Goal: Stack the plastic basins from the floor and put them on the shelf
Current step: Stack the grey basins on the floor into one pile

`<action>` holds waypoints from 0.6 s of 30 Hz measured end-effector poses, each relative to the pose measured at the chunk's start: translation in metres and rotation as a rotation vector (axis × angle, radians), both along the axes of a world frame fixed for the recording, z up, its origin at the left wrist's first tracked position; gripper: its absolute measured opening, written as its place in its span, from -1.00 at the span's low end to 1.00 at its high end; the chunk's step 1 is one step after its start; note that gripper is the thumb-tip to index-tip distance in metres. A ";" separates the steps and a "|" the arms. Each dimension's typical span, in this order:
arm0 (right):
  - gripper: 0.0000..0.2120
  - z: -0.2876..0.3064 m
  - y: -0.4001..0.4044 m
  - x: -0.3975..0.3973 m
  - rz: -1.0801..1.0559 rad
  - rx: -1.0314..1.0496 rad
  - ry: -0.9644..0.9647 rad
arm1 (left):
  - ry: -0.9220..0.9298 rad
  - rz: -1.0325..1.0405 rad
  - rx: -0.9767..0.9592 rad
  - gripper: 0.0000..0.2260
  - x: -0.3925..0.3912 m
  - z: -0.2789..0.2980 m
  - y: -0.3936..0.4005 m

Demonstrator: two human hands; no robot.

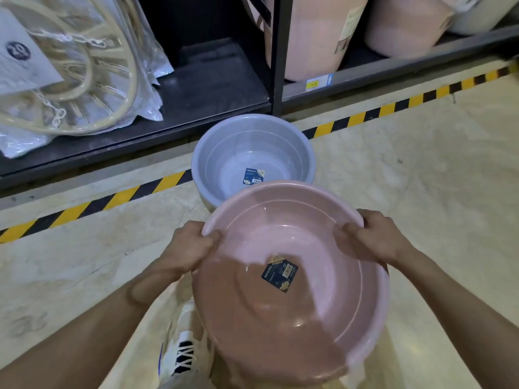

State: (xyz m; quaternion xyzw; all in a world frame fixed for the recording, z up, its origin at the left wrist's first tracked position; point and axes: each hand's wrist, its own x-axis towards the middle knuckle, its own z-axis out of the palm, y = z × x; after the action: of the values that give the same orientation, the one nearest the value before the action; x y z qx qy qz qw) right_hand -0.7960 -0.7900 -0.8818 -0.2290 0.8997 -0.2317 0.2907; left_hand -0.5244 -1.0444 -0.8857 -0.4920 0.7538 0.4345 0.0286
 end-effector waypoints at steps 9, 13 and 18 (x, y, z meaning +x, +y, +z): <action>-0.79 0.086 -0.062 -0.036 -0.098 -0.210 0.061 | 0.100 0.062 -0.088 -0.75 -0.043 0.089 -0.062; -0.90 0.107 -0.097 -0.051 -0.137 -0.294 0.106 | 0.125 0.118 -0.134 -0.75 -0.065 0.113 -0.095; -0.74 0.102 -0.142 -0.070 -0.126 -0.368 0.193 | 0.126 0.142 -0.169 -0.75 -0.094 0.116 -0.142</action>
State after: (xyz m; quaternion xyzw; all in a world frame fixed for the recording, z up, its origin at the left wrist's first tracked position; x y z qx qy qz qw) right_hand -0.8659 -0.9319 -0.7802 -0.2425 0.8785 -0.3866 0.1414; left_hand -0.6182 -1.1864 -0.7699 -0.5168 0.7513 0.4002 -0.0913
